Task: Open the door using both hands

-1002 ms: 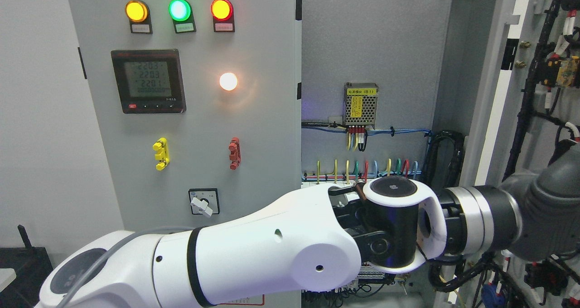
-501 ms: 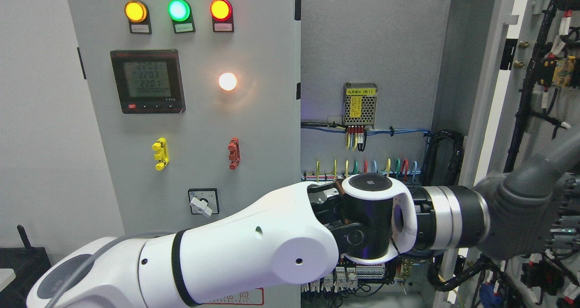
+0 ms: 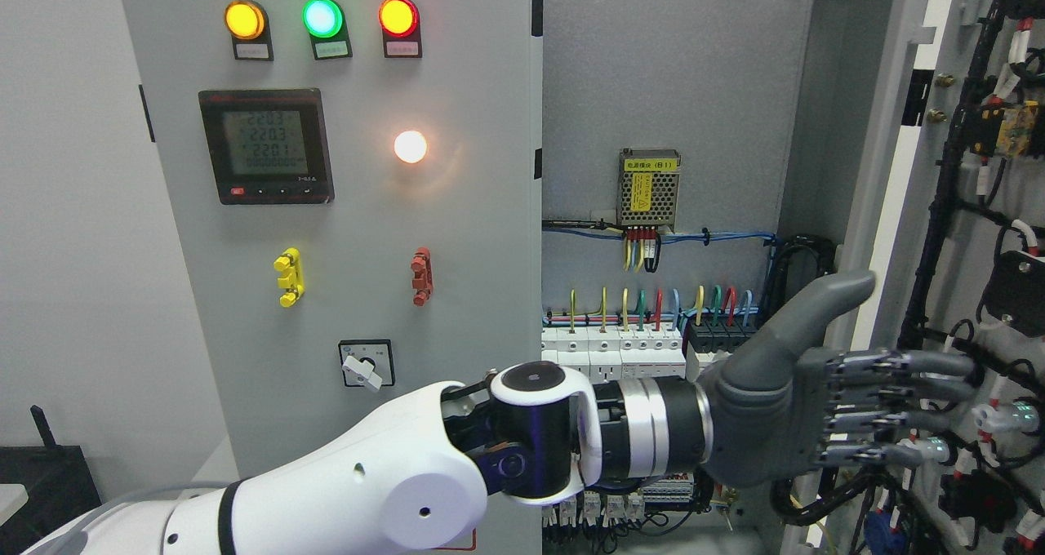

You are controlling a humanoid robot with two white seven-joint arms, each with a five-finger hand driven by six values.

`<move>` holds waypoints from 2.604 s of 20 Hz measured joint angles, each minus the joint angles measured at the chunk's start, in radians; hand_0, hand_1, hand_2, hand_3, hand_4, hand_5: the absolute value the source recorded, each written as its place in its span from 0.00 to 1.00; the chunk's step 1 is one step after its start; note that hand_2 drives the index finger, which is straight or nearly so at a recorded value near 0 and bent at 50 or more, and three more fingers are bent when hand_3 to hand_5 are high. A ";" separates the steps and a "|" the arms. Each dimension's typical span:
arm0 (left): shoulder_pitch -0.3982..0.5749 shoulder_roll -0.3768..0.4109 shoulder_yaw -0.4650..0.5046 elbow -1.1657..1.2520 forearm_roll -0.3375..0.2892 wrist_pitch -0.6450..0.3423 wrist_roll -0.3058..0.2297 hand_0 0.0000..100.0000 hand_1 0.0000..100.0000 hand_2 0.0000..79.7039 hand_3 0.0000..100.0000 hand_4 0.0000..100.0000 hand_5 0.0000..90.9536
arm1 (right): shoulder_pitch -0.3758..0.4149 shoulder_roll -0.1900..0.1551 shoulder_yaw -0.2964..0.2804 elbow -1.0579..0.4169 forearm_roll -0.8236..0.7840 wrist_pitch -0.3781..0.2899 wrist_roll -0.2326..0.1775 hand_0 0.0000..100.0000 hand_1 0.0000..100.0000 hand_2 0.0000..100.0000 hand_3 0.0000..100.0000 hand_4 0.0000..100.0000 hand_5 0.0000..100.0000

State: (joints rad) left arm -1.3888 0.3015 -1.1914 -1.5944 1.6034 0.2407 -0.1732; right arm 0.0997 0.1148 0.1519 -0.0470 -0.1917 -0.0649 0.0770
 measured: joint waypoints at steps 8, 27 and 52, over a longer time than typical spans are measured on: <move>0.111 0.186 0.028 -0.106 -0.013 -0.015 -0.073 0.00 0.00 0.00 0.00 0.03 0.00 | 0.000 0.000 0.000 0.000 0.000 0.000 0.000 0.11 0.00 0.00 0.00 0.00 0.00; 0.738 0.552 0.259 -0.246 -0.280 -0.019 -0.188 0.00 0.00 0.00 0.00 0.03 0.00 | 0.000 0.000 0.000 0.000 0.000 0.000 0.000 0.11 0.00 0.00 0.00 0.00 0.00; 1.737 0.570 0.775 0.071 -0.976 -0.050 -0.305 0.00 0.00 0.00 0.00 0.03 0.00 | 0.000 0.000 0.000 0.000 0.000 0.000 0.000 0.11 0.00 0.00 0.00 0.00 0.00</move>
State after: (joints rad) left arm 0.3486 0.8715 -0.4168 -1.5238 0.6279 0.1912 -0.4785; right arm 0.0997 0.1147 0.1519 -0.0472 -0.1917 -0.0649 0.0770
